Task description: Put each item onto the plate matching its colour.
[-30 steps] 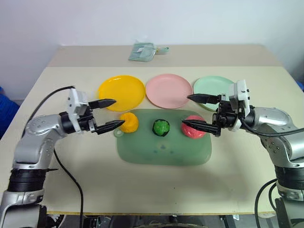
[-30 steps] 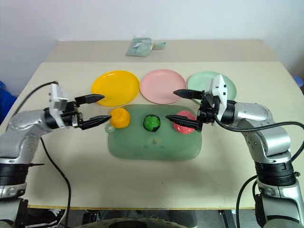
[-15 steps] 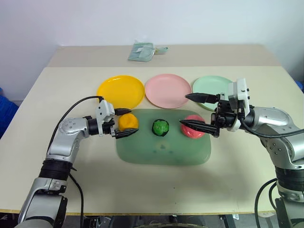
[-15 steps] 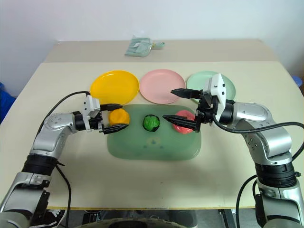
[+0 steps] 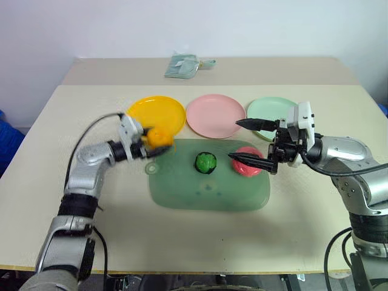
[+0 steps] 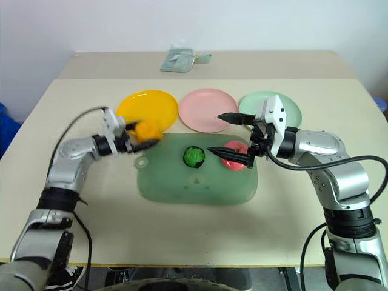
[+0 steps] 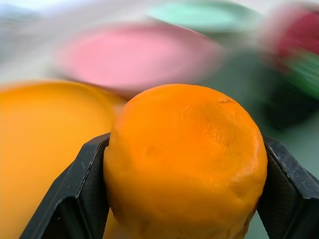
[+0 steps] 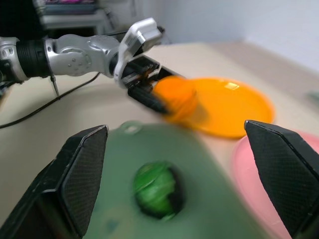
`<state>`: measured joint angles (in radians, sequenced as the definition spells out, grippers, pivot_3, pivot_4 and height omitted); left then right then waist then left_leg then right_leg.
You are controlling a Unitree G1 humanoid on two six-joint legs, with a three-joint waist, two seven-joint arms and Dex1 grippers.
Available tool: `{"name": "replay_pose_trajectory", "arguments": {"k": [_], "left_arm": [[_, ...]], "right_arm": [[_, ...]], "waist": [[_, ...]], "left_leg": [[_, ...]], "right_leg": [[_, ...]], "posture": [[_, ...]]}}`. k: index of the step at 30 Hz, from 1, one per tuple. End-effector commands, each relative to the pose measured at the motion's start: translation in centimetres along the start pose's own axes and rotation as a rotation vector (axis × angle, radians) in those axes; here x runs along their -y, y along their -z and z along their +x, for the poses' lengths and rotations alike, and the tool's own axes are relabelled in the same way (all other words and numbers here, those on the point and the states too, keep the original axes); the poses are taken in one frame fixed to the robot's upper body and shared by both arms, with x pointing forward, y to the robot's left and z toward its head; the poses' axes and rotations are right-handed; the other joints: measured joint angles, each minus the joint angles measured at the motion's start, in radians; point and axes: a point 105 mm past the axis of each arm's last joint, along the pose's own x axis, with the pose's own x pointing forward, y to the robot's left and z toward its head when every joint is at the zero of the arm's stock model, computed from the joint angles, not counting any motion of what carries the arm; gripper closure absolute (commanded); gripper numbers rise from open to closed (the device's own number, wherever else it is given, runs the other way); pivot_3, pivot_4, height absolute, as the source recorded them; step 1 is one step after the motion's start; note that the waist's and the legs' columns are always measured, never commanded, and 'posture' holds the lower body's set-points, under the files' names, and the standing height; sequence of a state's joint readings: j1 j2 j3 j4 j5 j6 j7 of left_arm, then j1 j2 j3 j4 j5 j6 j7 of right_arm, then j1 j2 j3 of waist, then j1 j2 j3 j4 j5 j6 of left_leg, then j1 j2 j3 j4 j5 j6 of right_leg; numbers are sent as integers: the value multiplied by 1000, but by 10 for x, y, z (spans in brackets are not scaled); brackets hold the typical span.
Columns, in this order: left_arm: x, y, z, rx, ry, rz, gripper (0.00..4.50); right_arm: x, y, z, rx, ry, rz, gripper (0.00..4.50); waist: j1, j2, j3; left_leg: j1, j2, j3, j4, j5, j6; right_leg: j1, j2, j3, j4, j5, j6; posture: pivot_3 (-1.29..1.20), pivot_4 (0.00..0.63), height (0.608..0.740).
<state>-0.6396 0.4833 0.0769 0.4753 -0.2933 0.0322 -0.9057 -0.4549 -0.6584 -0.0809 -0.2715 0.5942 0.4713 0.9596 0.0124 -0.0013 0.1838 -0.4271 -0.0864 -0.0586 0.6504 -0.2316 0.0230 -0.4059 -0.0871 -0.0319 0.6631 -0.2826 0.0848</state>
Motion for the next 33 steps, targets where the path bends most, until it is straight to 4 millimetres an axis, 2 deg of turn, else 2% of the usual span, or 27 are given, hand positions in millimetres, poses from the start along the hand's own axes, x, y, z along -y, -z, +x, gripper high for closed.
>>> {"name": "replay_pose_trajectory", "arguments": {"k": [1,3,6,9,13,14,15,17,20,23,26,28,30,33], "left_arm": [[-40,-25,8,89,-243,-6,1374],[-51,-24,14,83,-313,-25,1374],[-61,-10,23,13,-408,-23,1374],[-63,0,30,-32,-461,-13,1374],[-62,4,33,-2,-470,-116,1374],[-62,4,33,-1,-470,-121,301],[-62,4,32,-5,-466,-103,62],[-58,1,33,-3,-425,-73,62],[-49,-15,30,52,-302,-33,62],[-44,-34,19,93,-210,41,62],[-14,-44,-12,104,63,22,62],[0,-46,-33,105,159,-14,62],[8,-47,-46,102,206,-24,62],[20,-52,-62,91,266,-47,62]], "right_arm": [[34,-10,14,57,195,-79,0],[40,-9,23,70,226,-72,0],[38,-8,33,78,222,-81,0],[28,-8,39,82,186,-77,0],[24,-3,37,58,177,-82,0],[24,-2,36,55,180,-83,0],[24,-2,35,54,182,-85,0],[23,-3,35,55,180,-85,0],[17,-4,36,58,146,-84,0],[-1,-3,39,31,44,-87,0],[-24,10,44,-122,-95,-143,0],[-30,8,48,-125,-130,-109,0],[-32,5,51,-121,-145,-85,0],[-37,15,57,-207,-172,-141,0]], "waist": [[-1,0,0],[-1,0,0],[-1,0,0],[0,0,0],[0,-2,1],[0,-3,1],[-1,-3,1],[-1,-3,1],[-4,-3,1],[-9,-3,1],[-27,-3,1],[-32,-2,1],[-28,-2,1],[-20,-2,1]], "left_leg": [[0,0,0,0,0,0],[0,-1,0,-1,4,-6],[0,-1,1,-2,4,-7],[-1,-2,1,-2,4,-6],[-1,-2,1,-1,4,-6],[-1,-2,1,-1,4,-6],[-1,-2,1,-1,4,-6],[-1,-2,1,-1,4,-6],[-1,-2,1,-1,4,-6],[-1,-1,1,-2,4,-7],[-1,-1,1,-3,4,-7],[-1,-1,1,-3,4,-7],[-1,0,1,-3,4,-7],[-1,0,0,-2,3,-5]], "right_leg": [[0,0,0,1,0,0],[-1,0,0,1,0,0],[-2,0,0,1,0,0],[-2,0,0,1,0,0],[-2,0,0,1,0,1],[-2,0,0,2,0,1],[-2,0,0,2,0,1],[-2,0,0,2,0,1],[-3,0,0,2,0,1],[-3,0,1,2,0,1],[-3,0,2,1,0,0],[-3,0,2,1,0,0],[-3,0,2,1,0,0],[-3,0,2,1,0,0]], "posture": [[0,150,729],[0,150,729],[0,150,729],[0,150,729],[0,150,729],[0,150,729],[0,150,729],[0,150,729],[0,150,729],[0,150,729],[0,150,729],[0,150,729],[0,150,729],[0,150,729]]}}
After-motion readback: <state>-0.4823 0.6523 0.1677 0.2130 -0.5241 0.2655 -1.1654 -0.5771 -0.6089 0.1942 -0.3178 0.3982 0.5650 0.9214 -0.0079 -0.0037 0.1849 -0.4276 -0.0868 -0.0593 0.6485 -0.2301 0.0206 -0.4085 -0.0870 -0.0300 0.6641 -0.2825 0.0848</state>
